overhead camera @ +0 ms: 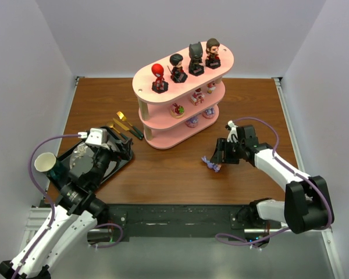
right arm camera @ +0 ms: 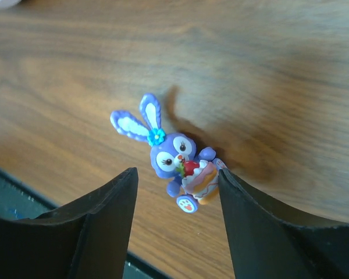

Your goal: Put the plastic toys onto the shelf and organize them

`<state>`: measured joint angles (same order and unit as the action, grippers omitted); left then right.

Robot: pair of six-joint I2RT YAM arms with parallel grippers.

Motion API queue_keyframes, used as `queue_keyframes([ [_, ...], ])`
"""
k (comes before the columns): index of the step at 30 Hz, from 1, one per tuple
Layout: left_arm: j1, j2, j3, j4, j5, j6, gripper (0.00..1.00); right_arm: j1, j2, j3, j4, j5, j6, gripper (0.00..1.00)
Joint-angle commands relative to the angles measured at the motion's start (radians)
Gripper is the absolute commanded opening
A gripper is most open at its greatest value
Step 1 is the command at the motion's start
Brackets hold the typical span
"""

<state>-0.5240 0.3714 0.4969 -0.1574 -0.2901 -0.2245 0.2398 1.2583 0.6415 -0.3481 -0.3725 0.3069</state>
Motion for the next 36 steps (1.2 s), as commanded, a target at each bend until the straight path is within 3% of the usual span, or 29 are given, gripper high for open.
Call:
queue_keyframes([
  [1, 0.005, 0.006, 0.008, 0.013, 0.014, 0.007, 0.94, -0.004, 0.015, 0.015, -0.017, -0.106, -0.035, 0.58],
  [10, 0.005, 0.011, 0.008, 0.016, 0.022, 0.007, 0.94, -0.002, -0.003, -0.005, -0.040, -0.144, -0.048, 0.49],
  [29, 0.007, 0.015, 0.009, 0.012, 0.026, 0.007, 0.94, 0.007, 0.073, -0.068, 0.069, -0.167, -0.025, 0.49],
  [33, 0.007, 0.018, 0.009, 0.012, 0.028, 0.007, 0.94, 0.007, 0.058, -0.062, 0.072, -0.175, -0.029, 0.39],
  [36, 0.007, 0.020, 0.009, 0.012, 0.029, 0.007, 0.94, 0.007, 0.053, -0.060, 0.066, -0.189, -0.032, 0.20],
])
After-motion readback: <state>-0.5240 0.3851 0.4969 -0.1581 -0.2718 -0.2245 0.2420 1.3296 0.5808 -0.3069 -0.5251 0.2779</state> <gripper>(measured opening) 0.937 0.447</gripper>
